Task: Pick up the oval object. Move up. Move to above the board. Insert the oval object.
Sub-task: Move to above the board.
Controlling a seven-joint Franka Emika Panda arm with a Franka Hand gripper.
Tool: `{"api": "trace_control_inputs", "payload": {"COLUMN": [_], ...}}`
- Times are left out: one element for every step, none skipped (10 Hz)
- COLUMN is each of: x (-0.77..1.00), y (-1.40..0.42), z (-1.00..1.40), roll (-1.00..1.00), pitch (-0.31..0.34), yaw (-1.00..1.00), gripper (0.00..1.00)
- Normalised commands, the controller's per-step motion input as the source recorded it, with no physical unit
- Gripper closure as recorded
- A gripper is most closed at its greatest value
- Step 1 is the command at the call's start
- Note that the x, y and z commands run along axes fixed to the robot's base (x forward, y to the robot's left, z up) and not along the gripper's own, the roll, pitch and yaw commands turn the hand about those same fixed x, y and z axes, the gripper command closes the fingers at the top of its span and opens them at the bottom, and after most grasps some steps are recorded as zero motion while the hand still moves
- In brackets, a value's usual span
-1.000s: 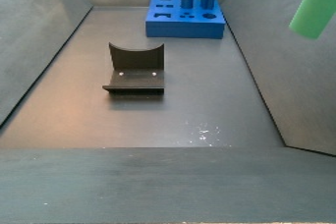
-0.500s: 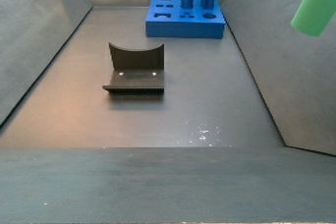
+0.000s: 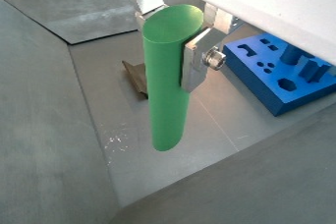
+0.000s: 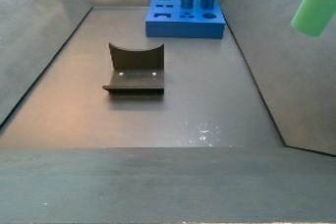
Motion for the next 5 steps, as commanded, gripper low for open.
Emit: {"api": "trace_control_inputs", "payload": {"x": [-0.26,-0.26,-0.26,-0.26,-0.26], "y": [0.01,0.01,0.01,0.01,0.01], "z": [0.02,0.02,0.02,0.02,0.02], "roll": [0.04,0.04,0.04,0.04,0.04], "pitch": [0.057,0.057,0.057,0.057,0.057], "yaw": [-0.01,-0.01,-0.01,-0.01,-0.01], "gripper": [1.00,1.00,1.00,1.00,1.00]}}
